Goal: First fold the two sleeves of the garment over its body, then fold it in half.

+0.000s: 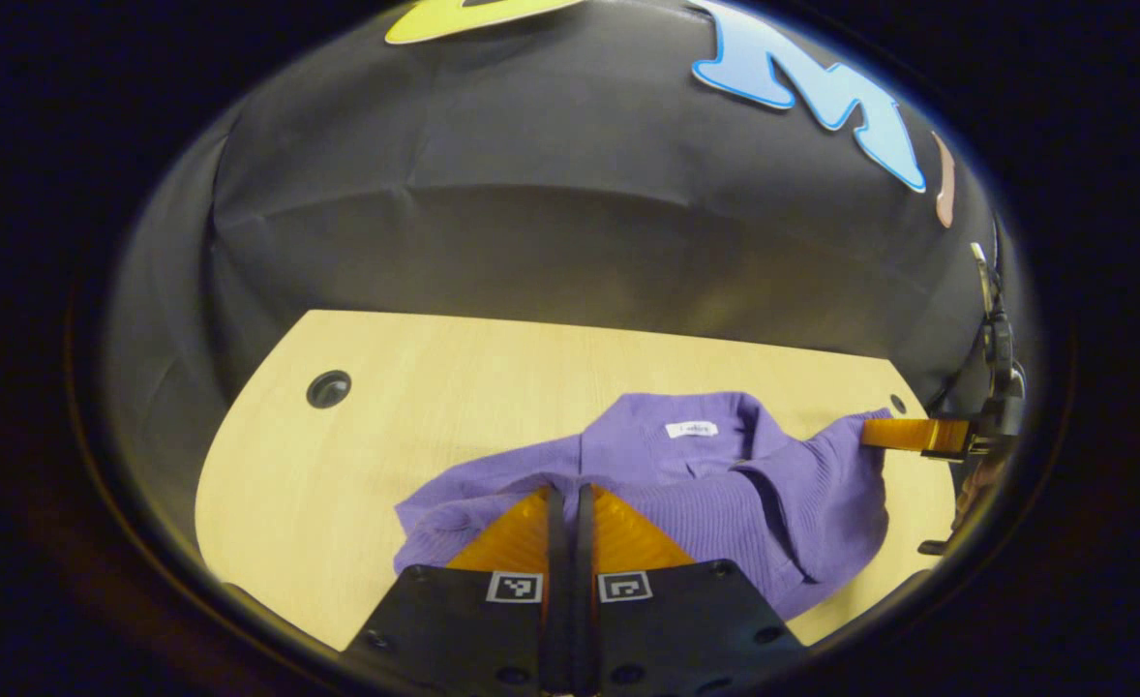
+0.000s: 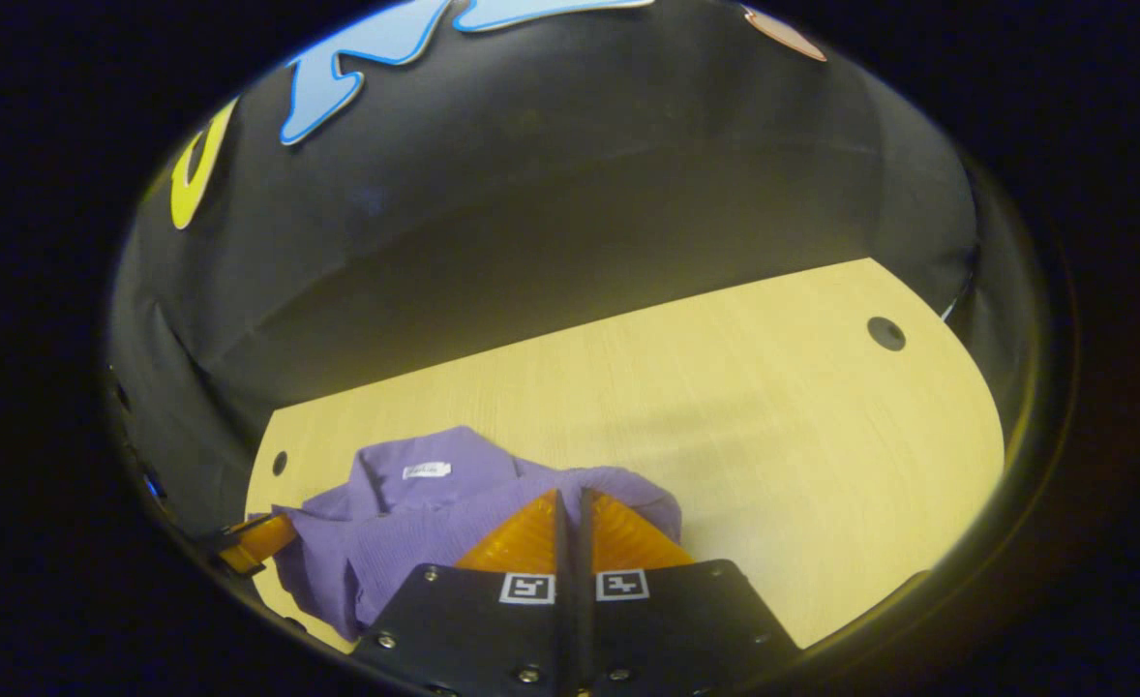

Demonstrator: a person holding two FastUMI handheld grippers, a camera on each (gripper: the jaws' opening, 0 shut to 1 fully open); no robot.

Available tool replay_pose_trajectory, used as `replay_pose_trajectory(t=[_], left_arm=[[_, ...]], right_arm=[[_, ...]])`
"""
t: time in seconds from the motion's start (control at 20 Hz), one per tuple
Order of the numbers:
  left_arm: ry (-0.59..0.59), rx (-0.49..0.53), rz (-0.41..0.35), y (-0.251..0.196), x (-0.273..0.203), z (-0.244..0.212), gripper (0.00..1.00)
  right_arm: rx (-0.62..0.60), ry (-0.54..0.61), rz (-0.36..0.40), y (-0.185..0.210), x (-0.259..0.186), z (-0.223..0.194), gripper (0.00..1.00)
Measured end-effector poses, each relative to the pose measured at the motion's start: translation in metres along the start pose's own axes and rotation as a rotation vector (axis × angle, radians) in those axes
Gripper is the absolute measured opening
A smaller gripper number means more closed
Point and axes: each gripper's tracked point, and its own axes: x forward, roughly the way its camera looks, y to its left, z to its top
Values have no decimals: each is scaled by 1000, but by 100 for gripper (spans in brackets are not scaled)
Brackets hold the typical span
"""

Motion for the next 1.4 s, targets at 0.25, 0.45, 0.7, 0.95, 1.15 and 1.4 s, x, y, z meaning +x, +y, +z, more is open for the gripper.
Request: replay_pose_trajectory(t=[0.25,0.45,0.7,0.95,1.15,1.4], left_arm=[[-41,33,-9,0,41,19,7],[-19,59,4,1,62,11,6],[-7,46,10,3,65,4,12],[0,53,21,4,58,5,36],[-25,35,19,5,47,14,80],[-81,28,6,-1,13,36,100]], right_arm=[[-4,-20,-10,-4,34,11,1],[-15,-19,-22,-7,51,8,1],[-18,-16,-21,-6,57,4,6],[-22,-25,-29,-7,52,6,18],[-22,-41,-32,-6,43,7,47],[-35,-79,-17,5,10,13,48]])
